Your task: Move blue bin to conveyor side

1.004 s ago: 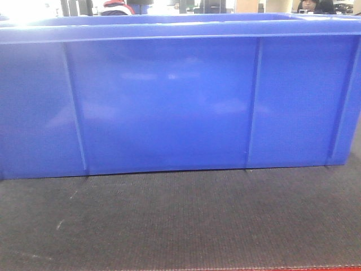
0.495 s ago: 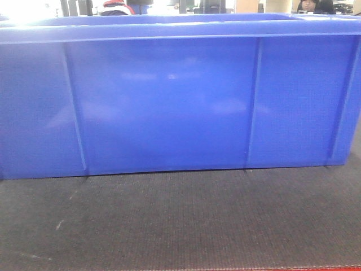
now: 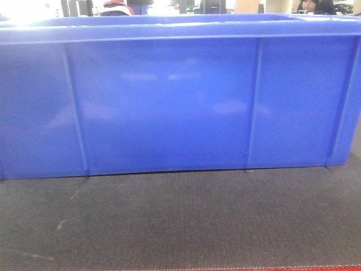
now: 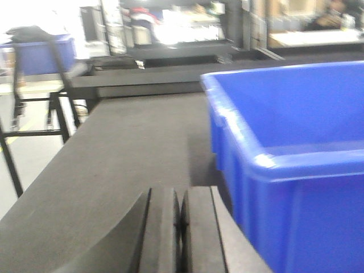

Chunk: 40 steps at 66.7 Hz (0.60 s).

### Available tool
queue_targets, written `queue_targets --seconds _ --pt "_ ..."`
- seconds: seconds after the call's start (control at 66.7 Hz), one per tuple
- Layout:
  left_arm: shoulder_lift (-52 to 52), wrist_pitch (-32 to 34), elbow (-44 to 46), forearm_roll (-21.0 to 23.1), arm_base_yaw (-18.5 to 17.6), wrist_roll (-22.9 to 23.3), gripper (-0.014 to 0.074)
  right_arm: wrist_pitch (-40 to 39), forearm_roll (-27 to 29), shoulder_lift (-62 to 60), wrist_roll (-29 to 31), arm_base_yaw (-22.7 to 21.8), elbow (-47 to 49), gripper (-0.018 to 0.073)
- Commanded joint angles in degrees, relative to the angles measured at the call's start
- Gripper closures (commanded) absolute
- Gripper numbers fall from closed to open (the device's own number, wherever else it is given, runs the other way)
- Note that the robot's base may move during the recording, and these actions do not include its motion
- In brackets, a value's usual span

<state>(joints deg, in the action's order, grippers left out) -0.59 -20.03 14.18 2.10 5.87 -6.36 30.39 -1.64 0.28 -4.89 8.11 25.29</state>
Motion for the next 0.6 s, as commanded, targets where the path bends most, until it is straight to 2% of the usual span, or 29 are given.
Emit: queue_targets --seconds 0.0,0.09,0.195,0.33,0.585 --pt "0.6 10.5 -6.1 2.7 1.3 -0.8 0.0594 -1.5 -0.7 -0.3 0.5 -0.4 -0.1 0.0648" --pt "0.6 17.0 -11.6 2.7 0.6 -0.8 0.0594 -1.5 -0.7 -0.3 0.5 -0.4 -0.1 0.0648" --pt "0.6 22.2 -14.2 2.3 -2.6 -0.8 0.0594 -1.7 -0.7 -0.3 0.5 -0.4 -0.1 0.0648" --pt "0.6 19.0 -14.2 2.0 -5.6 -0.8 0.0594 -1.7 -0.7 -0.3 0.5 -0.4 -0.1 0.0648" --pt "0.6 19.4 -14.2 1.2 -5.6 -0.3 0.0594 -1.7 -0.7 -0.3 0.5 -0.4 -0.1 0.0648"
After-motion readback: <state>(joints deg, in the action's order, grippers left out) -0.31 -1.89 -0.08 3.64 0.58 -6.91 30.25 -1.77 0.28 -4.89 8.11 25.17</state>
